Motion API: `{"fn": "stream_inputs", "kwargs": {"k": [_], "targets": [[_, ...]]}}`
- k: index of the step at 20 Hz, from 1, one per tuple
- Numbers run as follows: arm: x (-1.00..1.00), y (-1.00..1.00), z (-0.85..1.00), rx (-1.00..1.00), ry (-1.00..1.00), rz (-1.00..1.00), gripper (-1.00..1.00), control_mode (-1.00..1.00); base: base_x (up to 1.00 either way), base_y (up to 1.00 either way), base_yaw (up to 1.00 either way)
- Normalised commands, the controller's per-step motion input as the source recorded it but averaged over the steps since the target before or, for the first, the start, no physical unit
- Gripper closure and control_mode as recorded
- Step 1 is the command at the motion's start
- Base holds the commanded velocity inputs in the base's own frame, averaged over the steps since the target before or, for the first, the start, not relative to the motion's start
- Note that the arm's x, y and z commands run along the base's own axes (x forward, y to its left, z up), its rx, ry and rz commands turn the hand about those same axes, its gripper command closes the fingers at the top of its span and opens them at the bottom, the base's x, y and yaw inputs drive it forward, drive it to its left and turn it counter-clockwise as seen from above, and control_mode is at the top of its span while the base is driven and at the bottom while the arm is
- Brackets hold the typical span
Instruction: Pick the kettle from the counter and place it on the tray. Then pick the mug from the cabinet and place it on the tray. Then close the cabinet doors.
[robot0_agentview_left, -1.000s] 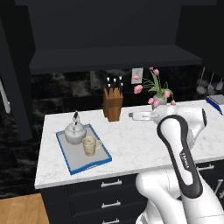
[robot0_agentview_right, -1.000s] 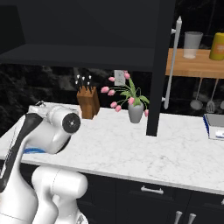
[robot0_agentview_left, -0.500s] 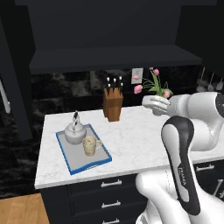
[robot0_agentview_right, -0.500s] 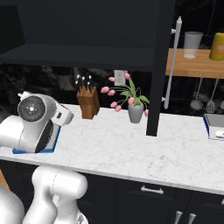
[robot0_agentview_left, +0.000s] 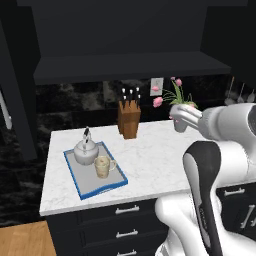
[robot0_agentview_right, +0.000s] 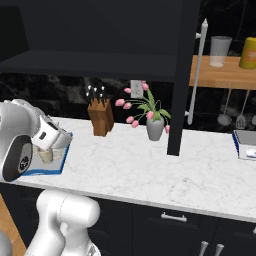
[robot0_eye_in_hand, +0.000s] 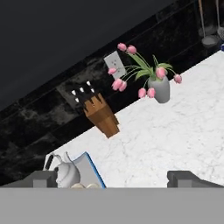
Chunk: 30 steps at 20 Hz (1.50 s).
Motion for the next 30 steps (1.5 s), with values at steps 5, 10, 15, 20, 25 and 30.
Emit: {"fn": "stream_inputs", "kwargs": {"k": [5,10,15,20,25,30], "targets": [[-0.35,0.0,0.08,-0.07,-0.01,-0.03,-1.0,-1.0,0.0,0.0,0.0],[-0.35,-0.06,0.16,-0.02,-0.05,-0.04,-1.0,-1.0,0.0,0.0,0.0],[-0.26,-0.02,0.18,-0.01,-0.08,-0.06,-1.0,-1.0,0.0,0.0,0.0],[-0.2,-0.08,0.21,0.0,-0.07,-0.09,-1.0,-1.0,0.0,0.0,0.0],[-0.19,-0.12,0.31,0.0,-0.04,-0.15,-1.0,-1.0,0.0,0.0,0.0],[-0.26,-0.22,0.36,0.0,-0.08,-0.17,-1.0,-1.0,0.0,0.0,0.0]]}}
